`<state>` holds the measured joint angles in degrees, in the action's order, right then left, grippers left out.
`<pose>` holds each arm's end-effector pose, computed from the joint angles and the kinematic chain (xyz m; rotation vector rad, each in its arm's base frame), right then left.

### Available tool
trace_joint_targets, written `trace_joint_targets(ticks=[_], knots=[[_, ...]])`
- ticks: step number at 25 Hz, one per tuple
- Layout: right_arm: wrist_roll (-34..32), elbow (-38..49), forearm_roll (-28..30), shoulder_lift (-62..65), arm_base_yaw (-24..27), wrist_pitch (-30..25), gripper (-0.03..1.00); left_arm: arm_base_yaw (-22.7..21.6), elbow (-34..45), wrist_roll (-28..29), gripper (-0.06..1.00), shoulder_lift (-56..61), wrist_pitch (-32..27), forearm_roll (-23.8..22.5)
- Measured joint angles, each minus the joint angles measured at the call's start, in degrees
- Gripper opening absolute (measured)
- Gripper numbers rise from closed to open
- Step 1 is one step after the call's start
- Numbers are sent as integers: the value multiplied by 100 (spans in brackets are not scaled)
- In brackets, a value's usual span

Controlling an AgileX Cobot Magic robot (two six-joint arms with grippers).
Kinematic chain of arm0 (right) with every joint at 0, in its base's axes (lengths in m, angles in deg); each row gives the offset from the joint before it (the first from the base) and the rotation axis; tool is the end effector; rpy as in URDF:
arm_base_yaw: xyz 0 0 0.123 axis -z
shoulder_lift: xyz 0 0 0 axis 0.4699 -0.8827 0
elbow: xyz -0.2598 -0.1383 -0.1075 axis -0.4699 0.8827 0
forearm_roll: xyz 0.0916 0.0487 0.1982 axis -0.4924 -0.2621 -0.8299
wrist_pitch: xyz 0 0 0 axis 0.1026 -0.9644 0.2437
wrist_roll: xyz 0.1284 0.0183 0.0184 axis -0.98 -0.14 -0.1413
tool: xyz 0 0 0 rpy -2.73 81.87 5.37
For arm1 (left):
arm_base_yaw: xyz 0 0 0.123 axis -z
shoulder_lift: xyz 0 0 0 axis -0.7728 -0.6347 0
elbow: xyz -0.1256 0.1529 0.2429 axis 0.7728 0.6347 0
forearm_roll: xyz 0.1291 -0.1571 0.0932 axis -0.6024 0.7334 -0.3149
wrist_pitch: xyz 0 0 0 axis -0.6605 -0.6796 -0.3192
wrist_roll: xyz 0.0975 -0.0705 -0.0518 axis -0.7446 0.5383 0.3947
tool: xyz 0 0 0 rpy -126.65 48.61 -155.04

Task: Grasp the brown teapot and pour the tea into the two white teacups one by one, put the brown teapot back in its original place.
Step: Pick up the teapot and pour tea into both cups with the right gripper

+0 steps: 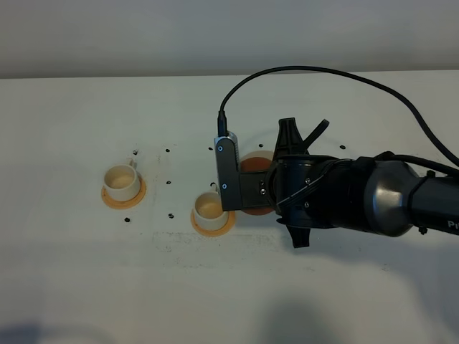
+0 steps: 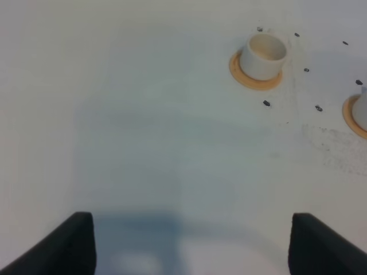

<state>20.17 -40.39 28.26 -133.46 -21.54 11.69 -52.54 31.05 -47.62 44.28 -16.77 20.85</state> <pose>0.2903 0.2379 0.1966 -1.9158 1.7452 -0.7269 -0.0203 -0.0031 0.2320 -0.1792 2.0739 -0.0895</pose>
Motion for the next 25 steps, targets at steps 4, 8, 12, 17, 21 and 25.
trace_joint_targets(ticks=[4, 8, 12, 17, 21, 25], knots=[[0, 0, 113, 0, 0, 76, 10, 0, 0, 0, 68, 0, 0, 0], [0, 0, 228, 0, 0, 149, 10, 0, 0, 0, 68, 0, 0, 0], [5, 0, 419, 0, 0, 202, 10, 0, 0, 0, 68, 0, 0, 0], [5, 0, 587, 0, 0, 202, 10, 0, 0, 0, 68, 0, 0, 0], [110, 0, 699, -1, 0, 202, 10, 0, 0, 0, 68, 0, 0, 0], [304, 0, 717, -61, 0, 209, 10, 0, 0, 0, 68, 0, 0, 0]])
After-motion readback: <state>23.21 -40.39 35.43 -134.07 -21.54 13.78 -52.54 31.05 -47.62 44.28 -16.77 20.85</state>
